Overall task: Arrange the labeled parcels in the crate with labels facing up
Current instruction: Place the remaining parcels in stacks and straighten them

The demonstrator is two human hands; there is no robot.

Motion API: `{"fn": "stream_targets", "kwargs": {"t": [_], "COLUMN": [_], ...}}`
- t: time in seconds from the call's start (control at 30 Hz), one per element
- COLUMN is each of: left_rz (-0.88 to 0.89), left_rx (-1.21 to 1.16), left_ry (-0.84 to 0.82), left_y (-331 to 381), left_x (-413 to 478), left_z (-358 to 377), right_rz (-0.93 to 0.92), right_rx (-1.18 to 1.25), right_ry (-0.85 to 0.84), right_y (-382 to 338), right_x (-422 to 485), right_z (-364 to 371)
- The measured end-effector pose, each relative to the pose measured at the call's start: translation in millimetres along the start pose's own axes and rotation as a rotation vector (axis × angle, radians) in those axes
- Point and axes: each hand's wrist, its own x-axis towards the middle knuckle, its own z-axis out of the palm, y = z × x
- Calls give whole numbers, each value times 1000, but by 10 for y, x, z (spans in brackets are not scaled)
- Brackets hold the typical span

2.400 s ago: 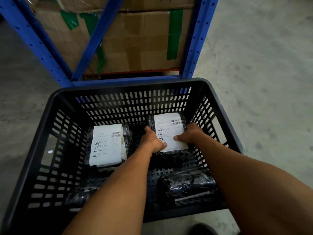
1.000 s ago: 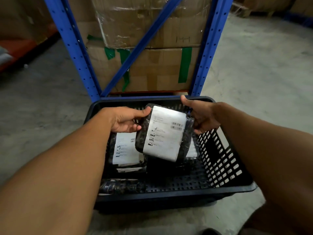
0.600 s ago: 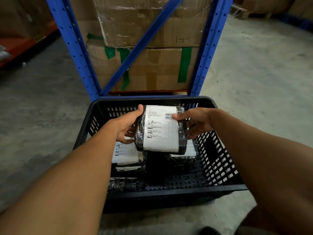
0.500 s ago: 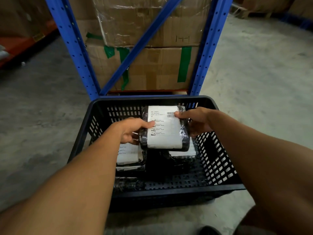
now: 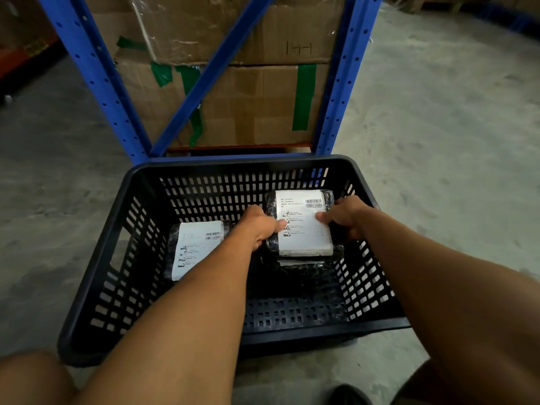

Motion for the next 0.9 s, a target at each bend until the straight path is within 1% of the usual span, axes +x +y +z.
{"fn": "stream_targets", "kwargs": {"t": [0.3,0.43,0.63,0.77,0.9], "left_rz": [-90,-116,-130,-101,-62], "left_rx": [109,137,80,147,262], "left_ry": [66,48,66,123,160], "left_y": [-139,-67,-30,-27,-5], "left_x": [94,152,187,125,-7], "left_z": [116,116,170,214,227], "right_rz": [51,74,98,56,-32], "right_rx": [9,-19,-32,-71,-215], "right_ry": [-46,-75,-64,52,129], "right_y": [136,119,110,130,144], "right_x": [260,309,416,393,264], "right_z": [130,121,145,211,249]}}
